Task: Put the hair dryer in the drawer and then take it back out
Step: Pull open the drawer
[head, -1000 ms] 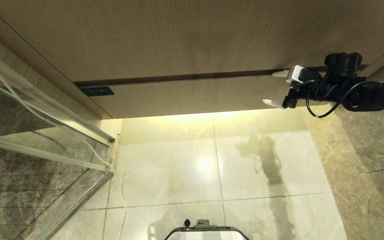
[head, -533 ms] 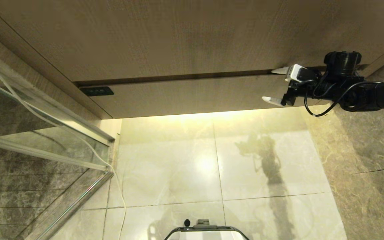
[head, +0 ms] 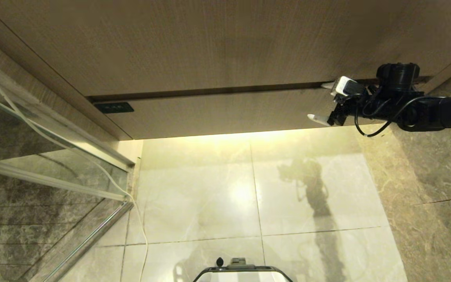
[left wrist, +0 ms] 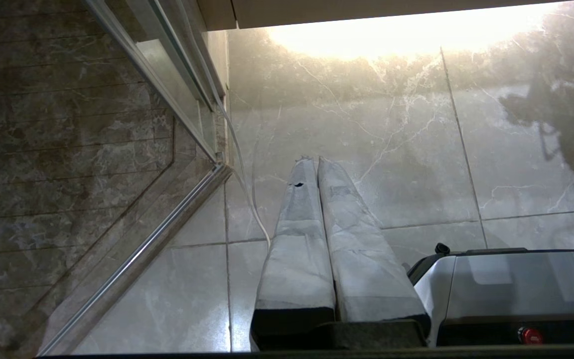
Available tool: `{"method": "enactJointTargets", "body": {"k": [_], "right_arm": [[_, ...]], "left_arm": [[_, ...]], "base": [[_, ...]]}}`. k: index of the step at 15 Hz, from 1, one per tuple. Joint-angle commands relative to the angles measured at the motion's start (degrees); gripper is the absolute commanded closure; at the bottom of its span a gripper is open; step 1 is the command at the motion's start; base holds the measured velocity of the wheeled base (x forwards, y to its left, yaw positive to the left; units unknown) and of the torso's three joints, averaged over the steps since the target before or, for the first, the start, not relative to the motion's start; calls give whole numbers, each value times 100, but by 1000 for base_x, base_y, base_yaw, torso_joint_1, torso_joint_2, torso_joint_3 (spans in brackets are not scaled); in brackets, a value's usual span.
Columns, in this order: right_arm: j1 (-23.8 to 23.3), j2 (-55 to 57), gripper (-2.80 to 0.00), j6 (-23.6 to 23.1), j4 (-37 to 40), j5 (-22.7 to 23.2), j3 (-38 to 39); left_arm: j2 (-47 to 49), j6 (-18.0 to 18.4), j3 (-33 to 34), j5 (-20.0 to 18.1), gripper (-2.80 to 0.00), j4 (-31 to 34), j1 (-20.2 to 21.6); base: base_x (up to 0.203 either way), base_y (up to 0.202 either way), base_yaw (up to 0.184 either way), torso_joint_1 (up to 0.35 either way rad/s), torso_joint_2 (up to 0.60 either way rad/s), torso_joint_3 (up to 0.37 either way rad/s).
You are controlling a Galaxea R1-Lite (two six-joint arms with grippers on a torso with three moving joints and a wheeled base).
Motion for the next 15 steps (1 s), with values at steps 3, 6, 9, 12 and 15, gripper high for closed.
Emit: {"method": "enactJointTargets", "body": {"k": [3, 6, 9, 12, 15], "right_arm": [[13, -331, -280, 1431, 966, -236, 270], [16, -553, -280, 1826, 1241, -449, 452], [4, -756, -280, 1844, 1311, -447, 593], [-101, -1521, -280, 1841, 1261, -184, 1125], [-296, -2067, -280, 1412, 633, 46, 2077]], "left_arm": [[-2, 2, 9, 1, 0, 2, 1], [-2, 2, 8, 1, 0, 2, 1], [-2, 2, 5, 1, 0, 2, 1], [-2, 2, 8, 1, 0, 2, 1], [-2, 2, 3, 1, 0, 2, 1]], "base": [[0, 0, 0, 0, 0, 0], [0, 0, 0, 0, 0, 0], [0, 0, 0, 0, 0, 0], [0, 0, 0, 0, 0, 0], [0, 0, 0, 0, 0, 0]]}}
